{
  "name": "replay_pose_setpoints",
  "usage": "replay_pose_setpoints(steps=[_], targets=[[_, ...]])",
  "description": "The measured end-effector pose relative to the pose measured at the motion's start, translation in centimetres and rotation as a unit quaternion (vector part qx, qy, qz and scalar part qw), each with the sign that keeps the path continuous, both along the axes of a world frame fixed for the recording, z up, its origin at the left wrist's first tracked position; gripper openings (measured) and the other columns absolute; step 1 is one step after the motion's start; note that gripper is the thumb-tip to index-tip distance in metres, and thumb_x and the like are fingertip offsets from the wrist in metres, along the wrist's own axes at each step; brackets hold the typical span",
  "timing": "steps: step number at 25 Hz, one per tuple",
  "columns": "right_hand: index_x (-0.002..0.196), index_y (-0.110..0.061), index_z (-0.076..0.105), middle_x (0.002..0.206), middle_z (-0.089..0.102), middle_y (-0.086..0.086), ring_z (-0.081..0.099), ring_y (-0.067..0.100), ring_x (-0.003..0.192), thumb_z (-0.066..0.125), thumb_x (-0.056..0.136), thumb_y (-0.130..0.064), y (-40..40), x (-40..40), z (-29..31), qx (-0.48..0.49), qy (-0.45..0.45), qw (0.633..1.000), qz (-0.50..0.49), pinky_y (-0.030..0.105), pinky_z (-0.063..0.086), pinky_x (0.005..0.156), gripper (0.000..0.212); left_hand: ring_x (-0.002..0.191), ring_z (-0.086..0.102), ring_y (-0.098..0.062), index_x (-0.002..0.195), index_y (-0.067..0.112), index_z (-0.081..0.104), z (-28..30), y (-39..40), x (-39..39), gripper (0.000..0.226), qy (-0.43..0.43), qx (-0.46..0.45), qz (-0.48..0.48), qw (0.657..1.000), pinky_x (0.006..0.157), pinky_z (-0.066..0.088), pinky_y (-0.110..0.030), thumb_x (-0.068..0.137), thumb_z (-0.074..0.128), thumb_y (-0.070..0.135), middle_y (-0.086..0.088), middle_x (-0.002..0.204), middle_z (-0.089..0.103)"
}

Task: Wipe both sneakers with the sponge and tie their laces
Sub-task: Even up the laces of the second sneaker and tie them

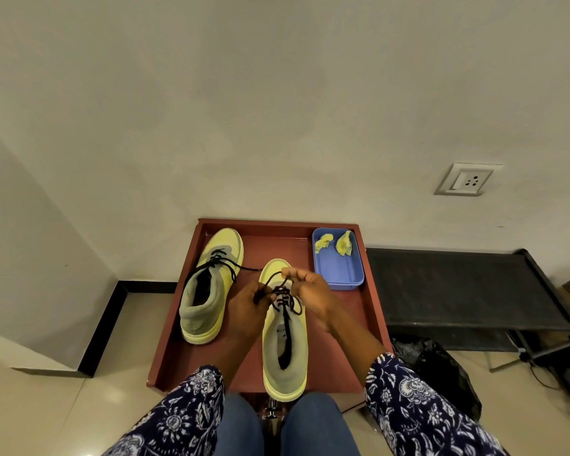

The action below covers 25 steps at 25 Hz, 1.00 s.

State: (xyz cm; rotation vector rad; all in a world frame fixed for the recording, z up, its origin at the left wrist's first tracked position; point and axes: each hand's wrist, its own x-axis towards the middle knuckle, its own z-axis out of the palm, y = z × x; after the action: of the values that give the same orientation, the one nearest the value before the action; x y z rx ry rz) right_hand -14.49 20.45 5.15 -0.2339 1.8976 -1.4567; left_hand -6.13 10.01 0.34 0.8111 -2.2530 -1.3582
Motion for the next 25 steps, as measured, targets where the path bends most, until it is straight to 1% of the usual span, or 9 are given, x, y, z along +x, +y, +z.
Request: replay_pose_setpoints(steps=[3, 6, 8, 12, 16, 18, 20, 23, 25], targets=[[0.129, -0.011, 0.051, 0.135, 0.051, 0.003, 0.052, 0.017, 0.114, 0.037, 0.082, 0.010, 0.3, -0.4, 0.3, -0.041, -0.007, 0.998, -0.042, 0.031, 0.052, 0.090, 0.053, 0.050, 0.046, -0.005, 0.061, 0.020, 0.051, 0.0, -0.2, 0.5, 0.031, 0.044, 0.139, 0.006, 0.989, 0.054, 0.041, -0.024, 0.083, 0.064, 0.002, 0.010, 0.053, 0.052], [0.139, -0.015, 0.040, 0.140, 0.043, -0.001, 0.054, 0.012, 0.103, 0.037, 0.085, 0.009, 0.8, -0.3, 0.4, -0.069, -0.008, 0.996, -0.060, 0.017, 0.052, 0.071, 0.059, 0.053, 0.045, -0.013, 0.071, 0.004, 0.055, 0.7, 0.0, 0.7, 0.019, 0.072, 0.267, 0.018, 0.961, 0.048, 0.041, -0.017, 0.090, 0.054, -0.001, -0.006, 0.060, 0.050], [0.140, -0.016, 0.037, 0.147, 0.035, -0.001, 0.047, 0.016, 0.123, 0.038, 0.087, 0.008, 1.0, -0.1, 0.0, -0.072, 0.023, 0.995, -0.068, 0.025, 0.049, 0.088, 0.059, 0.048, 0.050, -0.007, 0.077, 0.001, 0.056, 1.3, 0.4, 0.8, 0.017, 0.078, 0.308, 0.028, 0.948, 0.046, 0.042, -0.014, 0.093, 0.050, 0.001, -0.009, 0.064, 0.052], [0.140, -0.013, 0.037, 0.154, 0.020, 0.001, 0.020, 0.014, 0.142, 0.040, 0.088, 0.012, 1.7, 0.4, -0.2, -0.026, 0.143, 0.987, -0.067, 0.022, 0.033, 0.105, 0.058, 0.045, 0.053, -0.002, 0.076, 0.004, 0.056, 1.8, 0.4, 1.0, 0.021, 0.076, 0.344, 0.050, 0.935, 0.046, 0.045, -0.012, 0.095, 0.046, 0.004, -0.010, 0.067, 0.055], [0.143, -0.015, 0.030, 0.155, 0.015, 0.006, 0.009, 0.018, 0.145, 0.037, 0.086, 0.015, 2.5, 0.7, -0.5, 0.053, 0.319, 0.946, -0.007, -0.006, 0.017, 0.093, 0.065, 0.060, 0.051, -0.016, 0.077, 0.005, 0.054, 2.0, 0.4, 1.3, 0.022, 0.080, 0.381, 0.076, 0.918, 0.047, 0.047, -0.013, 0.097, 0.044, 0.007, -0.011, 0.070, 0.055], [0.144, -0.016, 0.028, 0.155, 0.013, 0.007, 0.008, 0.020, 0.145, 0.036, 0.087, 0.014, 2.6, 0.3, -0.3, 0.079, 0.379, 0.922, -0.001, 0.003, 0.013, 0.101, 0.064, 0.060, 0.051, -0.016, 0.079, 0.004, 0.054, 2.2, 0.4, 1.4, 0.021, 0.086, 0.394, 0.088, 0.911, 0.047, 0.048, -0.013, 0.097, 0.044, 0.009, -0.011, 0.070, 0.055], [0.142, -0.013, 0.031, 0.154, 0.018, 0.010, 0.015, 0.022, 0.143, 0.037, 0.090, 0.009, 2.6, 0.2, 0.2, 0.073, 0.423, 0.903, -0.017, 0.020, 0.021, 0.110, 0.057, 0.060, 0.052, -0.015, 0.080, 0.005, 0.055, 2.3, 0.4, 1.5, 0.020, 0.086, 0.397, 0.090, 0.909, 0.048, 0.049, -0.013, 0.097, 0.045, 0.010, -0.010, 0.070, 0.056], [0.138, -0.010, 0.041, 0.151, 0.027, 0.012, 0.019, 0.020, 0.140, 0.041, 0.094, -0.002, 3.0, 0.3, 0.7, 0.069, 0.461, 0.883, -0.059, 0.032, 0.028, 0.110, 0.044, 0.062, 0.053, -0.015, 0.081, 0.006, 0.056, 2.0, 0.3, 1.7, 0.020, 0.088, 0.404, 0.095, 0.906, 0.051, 0.051, -0.014, 0.097, 0.046, 0.013, -0.009, 0.071, 0.057], [0.132, -0.009, 0.050, 0.148, 0.033, 0.013, 0.021, 0.031, 0.141, 0.042, 0.093, -0.012, 3.4, 0.1, 0.7, 0.097, 0.495, 0.860, -0.078, 0.041, 0.026, 0.110, 0.039, 0.063, 0.054, -0.015, 0.083, 0.007, 0.056, 1.8, 0.0, 1.9, 0.019, 0.093, 0.415, 0.104, 0.899, 0.052, 0.051, -0.015, 0.096, 0.046, 0.015, -0.009, 0.073, 0.058]])
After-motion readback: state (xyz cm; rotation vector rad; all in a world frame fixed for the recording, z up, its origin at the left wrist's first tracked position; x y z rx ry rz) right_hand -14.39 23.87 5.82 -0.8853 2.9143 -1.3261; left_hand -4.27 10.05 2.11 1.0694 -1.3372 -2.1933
